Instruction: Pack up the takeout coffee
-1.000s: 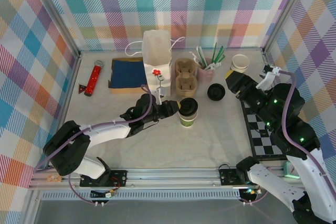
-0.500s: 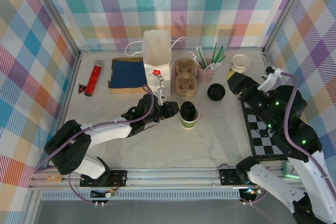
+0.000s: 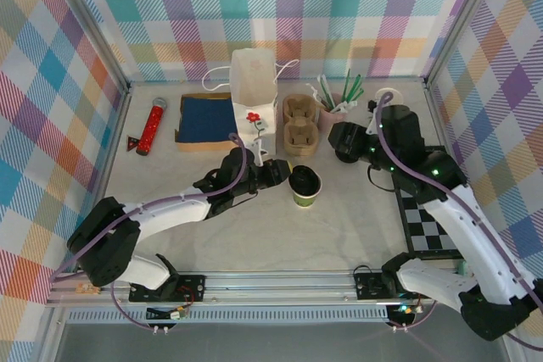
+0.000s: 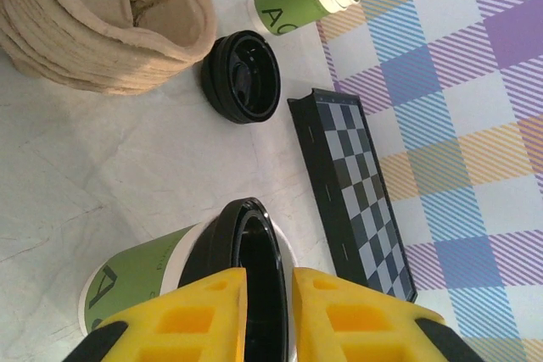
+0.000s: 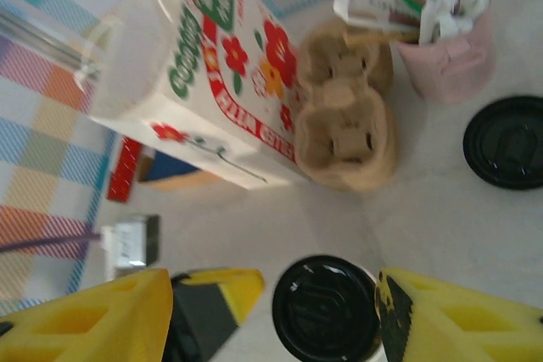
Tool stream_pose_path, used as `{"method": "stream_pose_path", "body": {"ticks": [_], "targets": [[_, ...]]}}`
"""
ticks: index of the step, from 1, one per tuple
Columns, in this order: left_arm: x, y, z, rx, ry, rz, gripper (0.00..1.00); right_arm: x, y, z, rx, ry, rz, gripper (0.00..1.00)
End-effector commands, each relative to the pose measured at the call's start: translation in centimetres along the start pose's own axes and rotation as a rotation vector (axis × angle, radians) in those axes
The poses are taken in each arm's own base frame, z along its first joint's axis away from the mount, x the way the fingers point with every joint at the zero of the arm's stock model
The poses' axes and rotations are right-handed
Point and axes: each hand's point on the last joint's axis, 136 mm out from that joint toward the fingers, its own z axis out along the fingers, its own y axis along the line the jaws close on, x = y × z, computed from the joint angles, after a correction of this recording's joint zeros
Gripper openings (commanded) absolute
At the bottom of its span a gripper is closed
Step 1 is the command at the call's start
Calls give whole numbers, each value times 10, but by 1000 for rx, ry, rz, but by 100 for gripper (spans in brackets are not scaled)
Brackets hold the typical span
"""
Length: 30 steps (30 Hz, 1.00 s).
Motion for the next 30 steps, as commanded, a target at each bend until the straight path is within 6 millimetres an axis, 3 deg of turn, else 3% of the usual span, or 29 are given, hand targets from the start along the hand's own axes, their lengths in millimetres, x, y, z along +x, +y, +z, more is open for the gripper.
{"method": "stream_pose_path", "body": {"ticks": [1, 6, 8, 15, 21, 30], "targets": [[-15, -24, -14, 29, -51, 44, 23, 8, 6, -9, -15, 55, -78, 65], [-34, -30, -36, 9, -120, 39, 32, 39, 12, 11, 54, 199, -229, 64], [-42, -22, -46, -21, -142, 13, 38, 52, 15, 18, 95, 256, -298, 64], [-73, 53, -91, -138, -252, -235, 46, 102, 15, 53, 254, 453, -450, 61], [-70, 83, -117, -178, -286, -312, 48, 132, 19, 78, 333, 544, -504, 61], [-62, 91, -134, -218, -300, -295, 48, 152, 20, 108, 395, 601, -518, 60]]}}
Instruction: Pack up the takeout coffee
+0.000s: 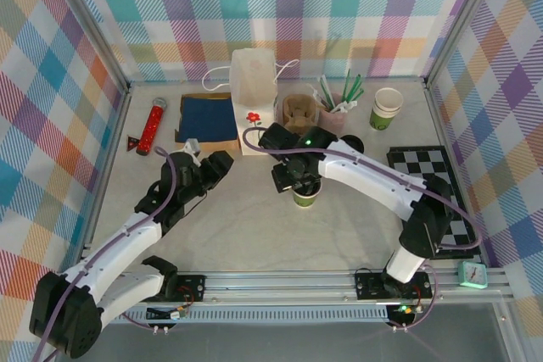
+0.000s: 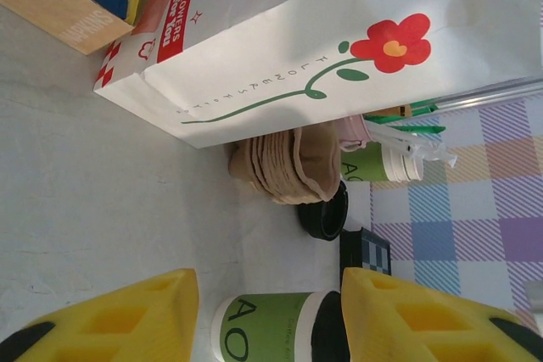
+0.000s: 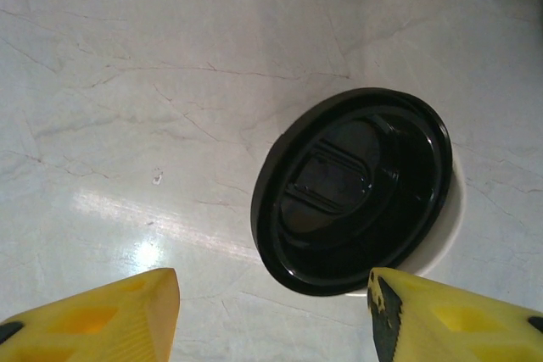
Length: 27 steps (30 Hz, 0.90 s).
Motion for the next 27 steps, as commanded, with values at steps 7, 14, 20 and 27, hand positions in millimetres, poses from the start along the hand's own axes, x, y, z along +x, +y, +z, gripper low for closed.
{"method": "stream_pose_path", "body": {"ticks": [7, 14, 20, 27], "targets": [[1, 13, -9, -40, -2, 4, 48, -7, -7, 13, 125, 25, 29, 54], [0, 17, -10, -45, -9, 3, 48, -7, -2, 24, 138, 45, 21, 51], [-1, 16, -11, -45, -12, 4, 48, -7, -1, 30, 150, 54, 23, 45], [-2, 17, -12, -48, -16, 4, 48, -6, 0, 32, 148, 57, 21, 35]]}}
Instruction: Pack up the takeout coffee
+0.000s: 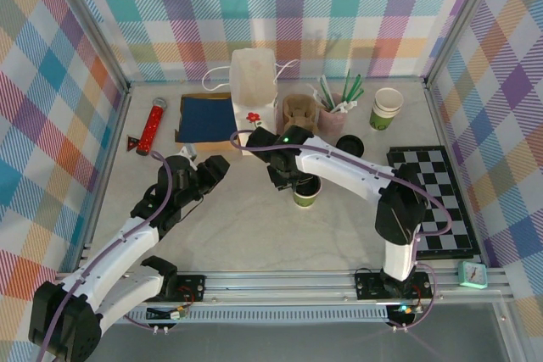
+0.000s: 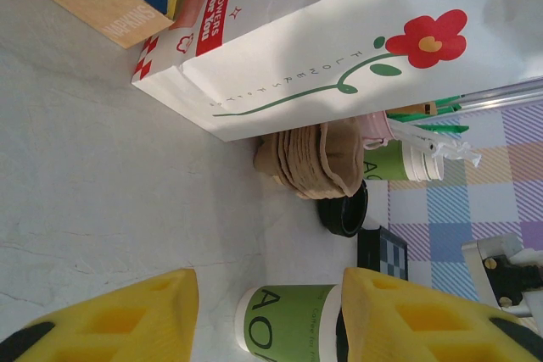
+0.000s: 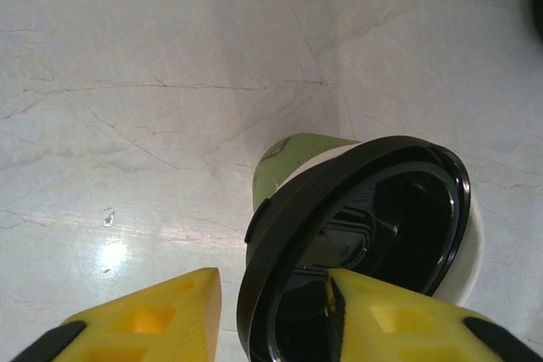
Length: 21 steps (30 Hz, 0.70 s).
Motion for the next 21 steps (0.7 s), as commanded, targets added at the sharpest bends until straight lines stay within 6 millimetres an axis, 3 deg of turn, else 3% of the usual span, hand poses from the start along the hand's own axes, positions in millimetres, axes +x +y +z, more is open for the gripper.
{"method": "stream_pose_path", "body": {"ticks": [1, 6, 21], "targets": [[-4, 1, -4, 0, -20, 8, 48, -1, 1, -5, 10, -7, 2, 34], [-5, 1, -6, 2, -25, 10, 48, -2, 3, -8, 2, -17, -2, 23], [-7, -6, -9, 14, -28, 24, 47, -7, -1, -31, -35, -71, 17, 12]]}}
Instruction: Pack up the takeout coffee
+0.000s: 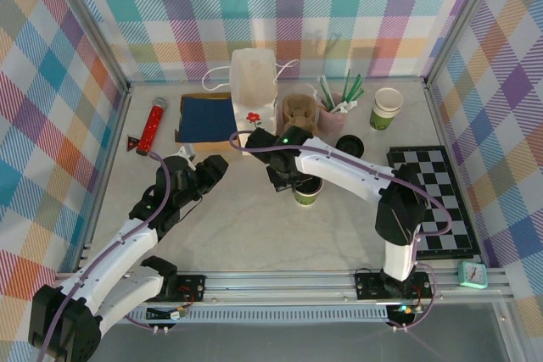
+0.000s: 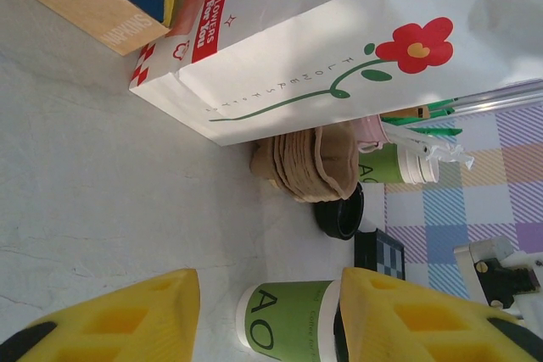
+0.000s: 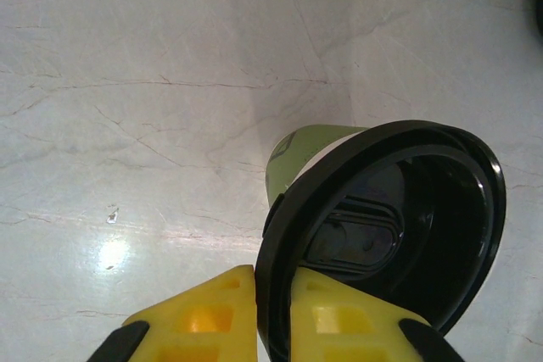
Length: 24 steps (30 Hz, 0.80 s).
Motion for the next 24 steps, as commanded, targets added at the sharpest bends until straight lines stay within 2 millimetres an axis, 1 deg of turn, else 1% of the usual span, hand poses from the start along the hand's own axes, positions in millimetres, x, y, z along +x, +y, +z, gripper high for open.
{"method": "stream_pose_path", "body": {"ticks": [1, 4, 7, 8, 11, 14, 16, 17, 21, 24], "targets": [[-5, -5, -6, 10, -16, 23, 47, -8, -4, -31, -35, -71, 26, 12], [-7, -10, -9, 18, -18, 46, 47, -11, -5, -48, -67, -109, 38, 12], [-8, -20, -13, 47, -14, 76, 47, -18, -6, -76, -153, -191, 50, 12], [-8, -26, -15, 63, -9, 86, 47, -20, -4, -90, -206, -231, 50, 13], [-8, -47, -20, 131, 16, 102, 47, -27, 0, -138, -398, -362, 53, 14], [-9, -77, -29, 228, 39, 108, 47, -30, -1, -193, -650, -489, 64, 14], [-11, -99, -36, 311, 48, 104, 48, -29, -11, -231, -811, -574, 77, 15], [-11, -109, -40, 350, 50, 102, 48, -27, -15, -246, -884, -608, 81, 15], [-18, -153, -55, 534, 52, 70, 48, -22, -42, -315, -1179, -776, 104, 16], [-22, -182, -62, 645, 57, 48, 48, -17, -55, -355, -1346, -852, 91, 17]]}}
